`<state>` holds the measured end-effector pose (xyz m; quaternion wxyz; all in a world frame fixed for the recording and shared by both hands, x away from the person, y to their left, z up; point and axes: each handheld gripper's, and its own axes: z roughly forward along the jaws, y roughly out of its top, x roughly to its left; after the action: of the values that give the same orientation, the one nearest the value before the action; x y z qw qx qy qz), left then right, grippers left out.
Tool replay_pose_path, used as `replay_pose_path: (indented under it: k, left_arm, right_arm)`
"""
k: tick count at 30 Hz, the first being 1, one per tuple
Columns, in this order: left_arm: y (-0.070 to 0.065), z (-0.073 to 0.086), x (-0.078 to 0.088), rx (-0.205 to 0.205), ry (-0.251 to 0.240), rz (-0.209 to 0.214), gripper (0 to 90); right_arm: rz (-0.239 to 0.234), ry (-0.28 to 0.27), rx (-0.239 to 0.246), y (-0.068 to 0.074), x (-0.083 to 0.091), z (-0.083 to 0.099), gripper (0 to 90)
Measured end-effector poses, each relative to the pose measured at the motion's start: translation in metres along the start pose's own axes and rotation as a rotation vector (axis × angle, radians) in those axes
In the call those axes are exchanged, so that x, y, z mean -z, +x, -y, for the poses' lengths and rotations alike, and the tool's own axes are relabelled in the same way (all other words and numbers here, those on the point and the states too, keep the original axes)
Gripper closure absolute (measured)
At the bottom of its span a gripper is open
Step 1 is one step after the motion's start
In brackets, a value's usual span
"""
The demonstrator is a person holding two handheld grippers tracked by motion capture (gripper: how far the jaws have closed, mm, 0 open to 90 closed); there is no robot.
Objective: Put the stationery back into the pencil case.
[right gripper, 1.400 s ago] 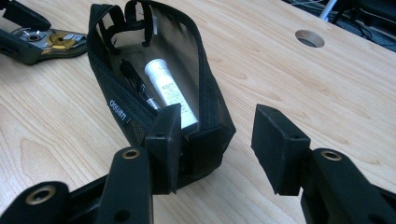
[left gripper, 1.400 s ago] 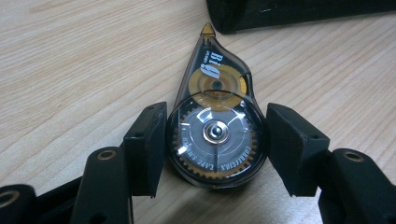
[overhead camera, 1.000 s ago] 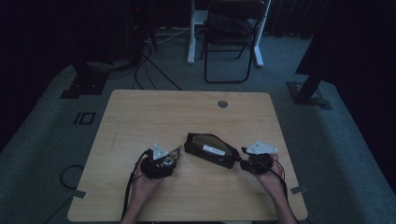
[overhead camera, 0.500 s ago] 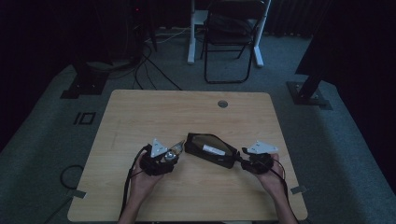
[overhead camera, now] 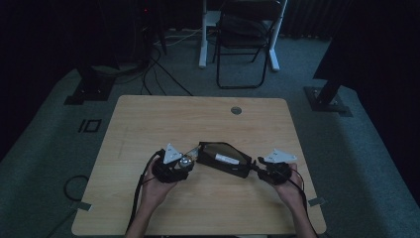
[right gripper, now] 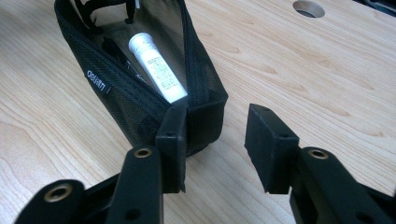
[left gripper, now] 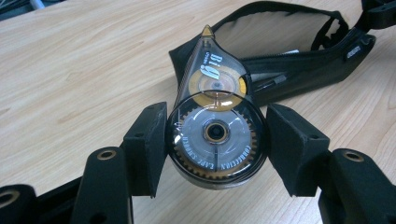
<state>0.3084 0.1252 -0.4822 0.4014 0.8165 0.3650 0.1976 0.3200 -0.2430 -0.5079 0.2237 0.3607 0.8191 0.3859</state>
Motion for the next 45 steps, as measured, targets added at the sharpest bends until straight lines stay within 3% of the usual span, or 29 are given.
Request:
replay_pose_path:
  k: [10, 23, 39, 45]
  left_arm:
    - [-0.004, -0.010, -0.005, -0.015, -0.022, 0.033, 41.6]
    - [-0.005, -0.028, -0.008, -0.063, -0.040, 0.074, 41.6]
    - [-0.007, -0.047, -0.016, -0.085, -0.078, 0.140, 41.6]
    - [-0.006, -0.050, -0.018, -0.092, -0.079, 0.143, 41.6]
  right_arm:
    - [0.010, 0.003, -0.013, -0.004, -0.001, 0.001, 63.1]
    - [0.012, 0.004, -0.020, -0.006, -0.002, 0.001, 63.1]
    - [0.031, 0.008, -0.035, -0.014, -0.004, 0.003, 63.0]
    - [0.033, 0.009, -0.038, -0.015, -0.005, 0.003, 63.0]
